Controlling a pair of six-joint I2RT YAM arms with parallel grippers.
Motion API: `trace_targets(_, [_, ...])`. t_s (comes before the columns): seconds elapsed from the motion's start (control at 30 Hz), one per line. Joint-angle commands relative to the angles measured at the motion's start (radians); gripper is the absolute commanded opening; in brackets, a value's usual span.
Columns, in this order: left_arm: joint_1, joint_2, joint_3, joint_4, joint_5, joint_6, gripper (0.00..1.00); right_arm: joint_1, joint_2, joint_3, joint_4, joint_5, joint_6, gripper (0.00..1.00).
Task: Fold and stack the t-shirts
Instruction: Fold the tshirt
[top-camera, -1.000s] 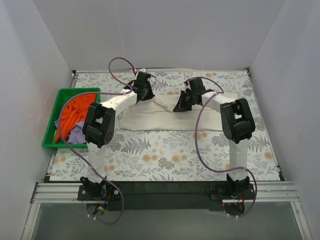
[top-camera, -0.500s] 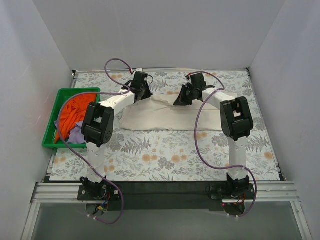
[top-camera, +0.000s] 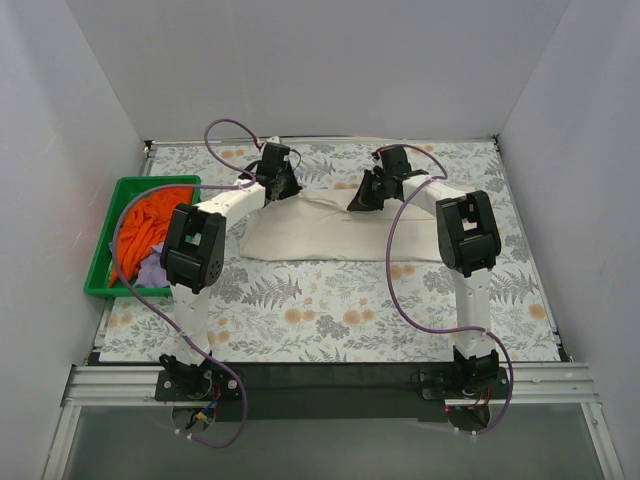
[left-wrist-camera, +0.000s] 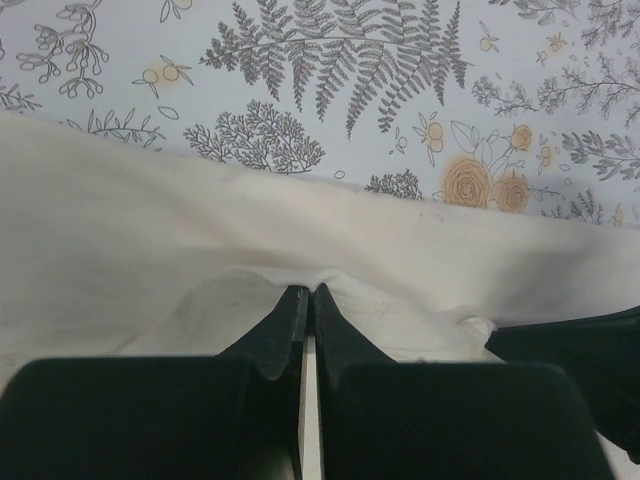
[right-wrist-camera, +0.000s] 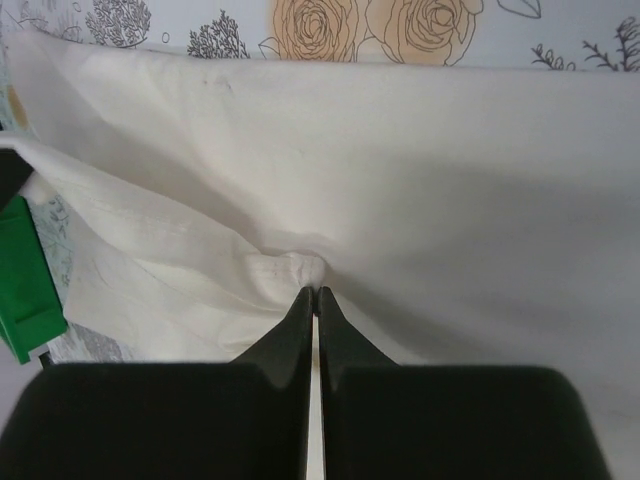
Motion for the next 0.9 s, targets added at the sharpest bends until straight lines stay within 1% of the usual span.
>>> trace_targets(0.0, [0.008,-0.014,-0.032,0.001,0.014,-0.018,0.00,-0.012,-0.002,0.052,0.004,-0.009,0.009,0.04])
trace_targets(0.23, [0.017,-0.060,-0.075,-0.062,0.018,-0.072,0.00,-0.012,-0.039,0.015,0.004,-0.018,-0.009,0.04])
trace_targets(0.43, [0.045,-0.098,-0.087,-0.112,0.035,-0.087,0.00,-0.010,-0.069,-0.020,0.004,-0.026,-0.024,0.04])
trace_targets(0.63, [0.046,-0.137,-0.125,-0.149,0.064,-0.104,0.00,-0.010,-0.092,-0.051,0.000,-0.038,-0.038,0.04])
trace_targets(0.87, [0.048,-0.164,-0.116,-0.190,0.094,-0.121,0.00,-0.010,-0.118,-0.059,-0.014,-0.037,-0.046,0.04])
